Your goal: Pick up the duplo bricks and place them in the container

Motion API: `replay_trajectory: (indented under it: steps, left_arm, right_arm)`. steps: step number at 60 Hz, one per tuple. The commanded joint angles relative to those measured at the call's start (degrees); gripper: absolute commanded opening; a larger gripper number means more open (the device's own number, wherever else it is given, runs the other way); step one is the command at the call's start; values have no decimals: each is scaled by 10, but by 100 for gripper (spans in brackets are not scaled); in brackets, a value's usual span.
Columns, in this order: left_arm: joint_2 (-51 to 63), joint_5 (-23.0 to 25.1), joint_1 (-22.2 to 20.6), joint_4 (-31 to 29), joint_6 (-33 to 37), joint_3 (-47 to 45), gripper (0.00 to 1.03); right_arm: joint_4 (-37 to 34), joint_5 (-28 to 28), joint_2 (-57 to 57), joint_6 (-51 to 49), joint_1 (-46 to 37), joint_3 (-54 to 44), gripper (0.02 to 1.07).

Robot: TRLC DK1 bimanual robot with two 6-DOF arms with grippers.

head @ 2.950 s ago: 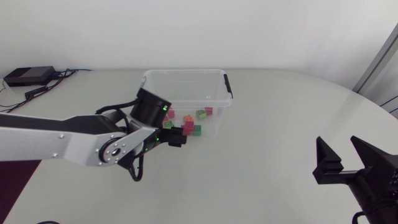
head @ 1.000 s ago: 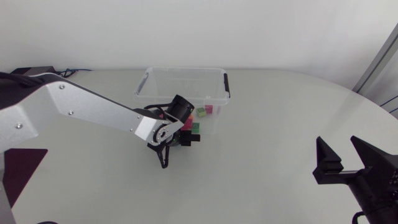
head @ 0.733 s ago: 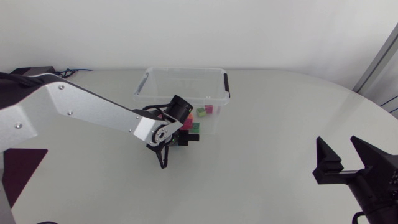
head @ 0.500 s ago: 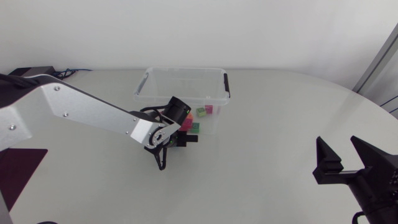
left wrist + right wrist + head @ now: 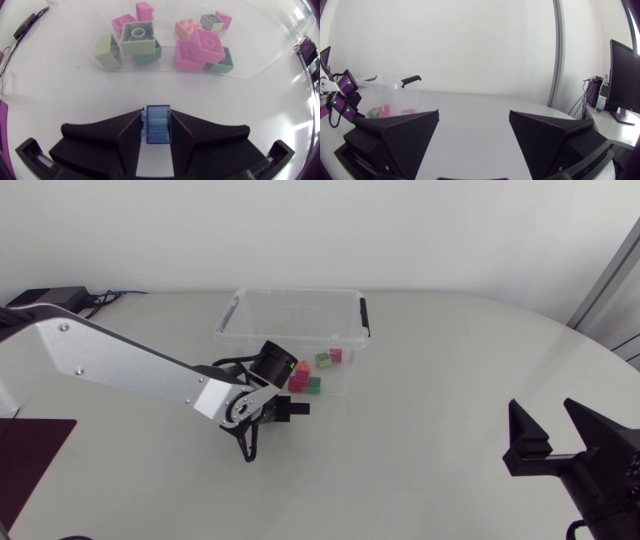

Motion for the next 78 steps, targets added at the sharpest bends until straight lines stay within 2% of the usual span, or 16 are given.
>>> replay_trajectory:
  steps: [1,12,19,29,39,50,54,59,67,72,78]
  left_arm:
    - [-16,-1,1,-5,-16,-24,20]
    - [-114,-5,-18,-7,-10,-64,20]
    - [-205,-43,-35,-20,-6,-87,20]
    - [-331,-93,-39,-5,23,-94,20]
    - [-393,-129,-59,58,81,-94,20]
    - [-405,-129,-71,166,176,-87,20]
    - [-399,-129,-71,179,203,-73,21]
    - [-376,-112,-68,180,237,-35,21]
    - [-330,-20,-34,203,273,-12,21]
    - [-302,41,-6,188,279,7,21]
    - [-264,86,24,186,288,23,21]
  right_arm:
    - [7,-2,-3,2,-2,-12,103]
    - [7,-2,-3,2,-2,-12,103]
    - [7,-2,-3,2,-2,-13,103]
    - [7,-2,-3,2,-2,-12,103]
    - [7,-2,-3,2,-2,-12,103]
    - [7,-2,-4,2,-2,-12,103]
    - [7,-2,-3,2,-2,-12,103]
    - [7,-2,-4,2,-2,-12,103]
    - [7,-2,-3,2,-2,-13,103]
    - [7,-2,-3,2,-2,-12,103]
    - [7,-2,-3,2,-2,-13,103]
